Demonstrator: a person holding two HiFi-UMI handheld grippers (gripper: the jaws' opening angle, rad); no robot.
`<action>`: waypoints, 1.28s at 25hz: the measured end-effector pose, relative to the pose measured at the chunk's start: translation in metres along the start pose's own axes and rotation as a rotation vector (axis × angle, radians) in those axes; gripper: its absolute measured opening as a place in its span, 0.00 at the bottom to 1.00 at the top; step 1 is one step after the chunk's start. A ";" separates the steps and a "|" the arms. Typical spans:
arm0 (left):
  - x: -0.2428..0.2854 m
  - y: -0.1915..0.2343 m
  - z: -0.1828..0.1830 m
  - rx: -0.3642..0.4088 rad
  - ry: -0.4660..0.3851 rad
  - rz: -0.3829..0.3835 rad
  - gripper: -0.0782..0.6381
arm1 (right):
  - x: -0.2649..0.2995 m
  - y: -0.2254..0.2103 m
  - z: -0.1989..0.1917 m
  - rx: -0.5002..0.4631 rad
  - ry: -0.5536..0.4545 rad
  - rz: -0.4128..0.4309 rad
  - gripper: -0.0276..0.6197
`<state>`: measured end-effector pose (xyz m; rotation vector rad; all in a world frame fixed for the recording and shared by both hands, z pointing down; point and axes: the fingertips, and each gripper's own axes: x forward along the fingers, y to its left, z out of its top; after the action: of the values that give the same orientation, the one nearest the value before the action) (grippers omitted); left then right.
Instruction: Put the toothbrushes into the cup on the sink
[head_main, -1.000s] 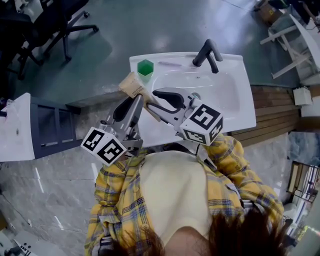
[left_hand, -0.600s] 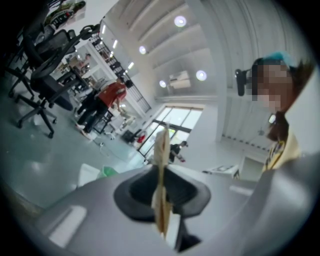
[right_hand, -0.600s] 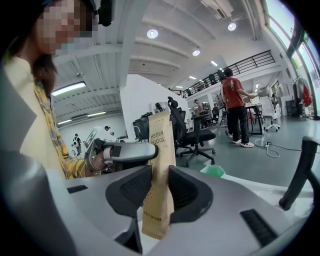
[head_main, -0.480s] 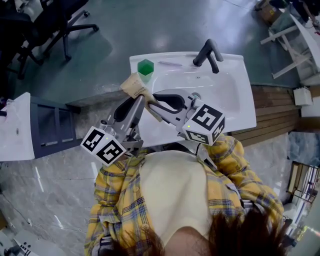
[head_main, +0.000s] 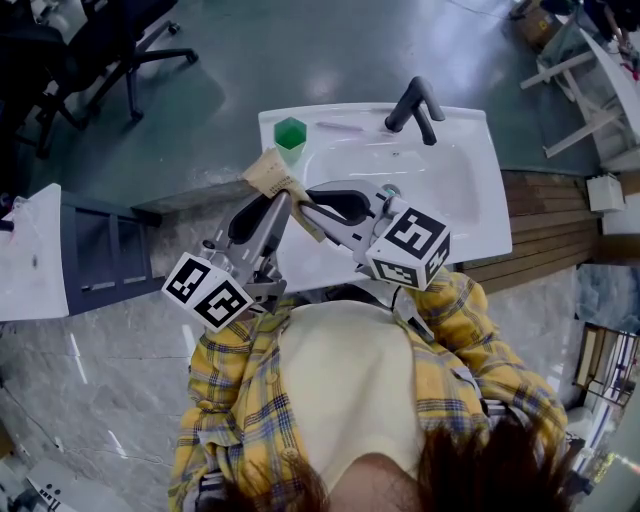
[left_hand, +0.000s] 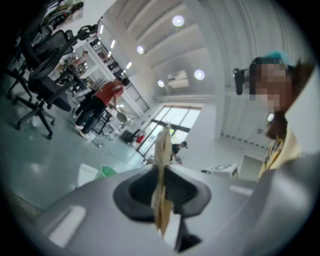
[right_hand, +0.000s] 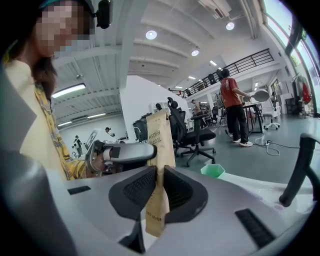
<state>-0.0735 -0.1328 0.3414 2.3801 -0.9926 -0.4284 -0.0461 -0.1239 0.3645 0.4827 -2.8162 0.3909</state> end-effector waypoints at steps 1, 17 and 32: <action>0.000 0.000 0.000 0.002 -0.001 0.000 0.16 | 0.000 0.000 0.000 0.000 -0.001 -0.002 0.12; -0.004 -0.012 0.002 0.018 -0.034 -0.002 0.17 | -0.009 0.006 0.002 0.100 -0.041 0.030 0.11; -0.009 -0.025 0.006 0.033 -0.080 -0.044 0.17 | -0.017 0.013 0.006 0.221 -0.105 0.127 0.11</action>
<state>-0.0684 -0.1138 0.3230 2.4349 -0.9908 -0.5309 -0.0362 -0.1089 0.3504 0.3784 -2.9294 0.7284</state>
